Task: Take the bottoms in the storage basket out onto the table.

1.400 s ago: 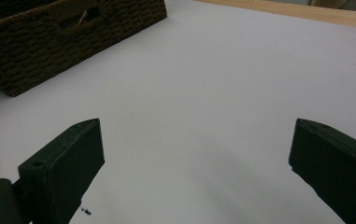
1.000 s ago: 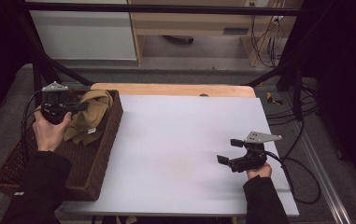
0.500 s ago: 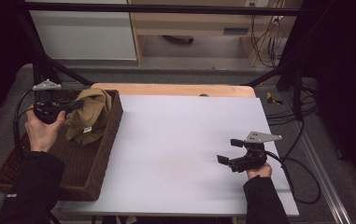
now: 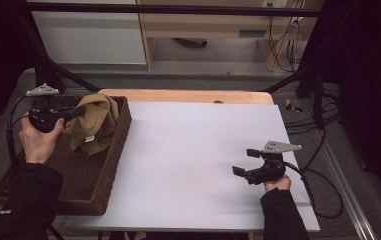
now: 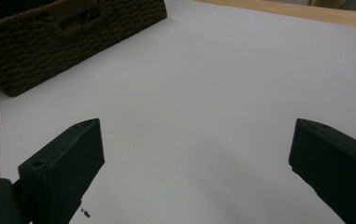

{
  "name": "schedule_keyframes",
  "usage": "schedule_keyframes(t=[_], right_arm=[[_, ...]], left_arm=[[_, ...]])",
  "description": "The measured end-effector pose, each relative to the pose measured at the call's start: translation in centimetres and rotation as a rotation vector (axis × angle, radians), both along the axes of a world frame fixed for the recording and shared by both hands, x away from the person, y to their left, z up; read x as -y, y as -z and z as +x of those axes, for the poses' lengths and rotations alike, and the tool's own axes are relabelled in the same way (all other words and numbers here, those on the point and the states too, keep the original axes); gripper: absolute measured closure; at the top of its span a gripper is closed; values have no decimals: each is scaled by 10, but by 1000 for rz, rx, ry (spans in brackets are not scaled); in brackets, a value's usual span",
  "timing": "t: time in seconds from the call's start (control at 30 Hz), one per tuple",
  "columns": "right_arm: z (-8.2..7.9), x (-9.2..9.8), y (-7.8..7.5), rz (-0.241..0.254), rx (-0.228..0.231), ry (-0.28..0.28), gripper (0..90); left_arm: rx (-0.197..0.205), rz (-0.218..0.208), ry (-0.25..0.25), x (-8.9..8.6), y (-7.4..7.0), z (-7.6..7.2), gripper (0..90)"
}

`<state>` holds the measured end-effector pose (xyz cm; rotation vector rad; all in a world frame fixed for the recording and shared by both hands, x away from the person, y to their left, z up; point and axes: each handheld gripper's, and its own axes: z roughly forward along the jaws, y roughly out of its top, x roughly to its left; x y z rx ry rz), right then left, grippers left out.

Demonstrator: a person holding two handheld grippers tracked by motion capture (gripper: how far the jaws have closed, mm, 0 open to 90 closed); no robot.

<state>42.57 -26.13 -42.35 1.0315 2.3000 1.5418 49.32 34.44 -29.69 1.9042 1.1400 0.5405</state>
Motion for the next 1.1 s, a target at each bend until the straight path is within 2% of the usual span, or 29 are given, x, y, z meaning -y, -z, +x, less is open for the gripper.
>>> schedule_keyframes(t=[1.1], right_arm=[[0,0,0,2,3,0,39]], left_arm=[[20,-25,24,-14,-28,-20,880]])
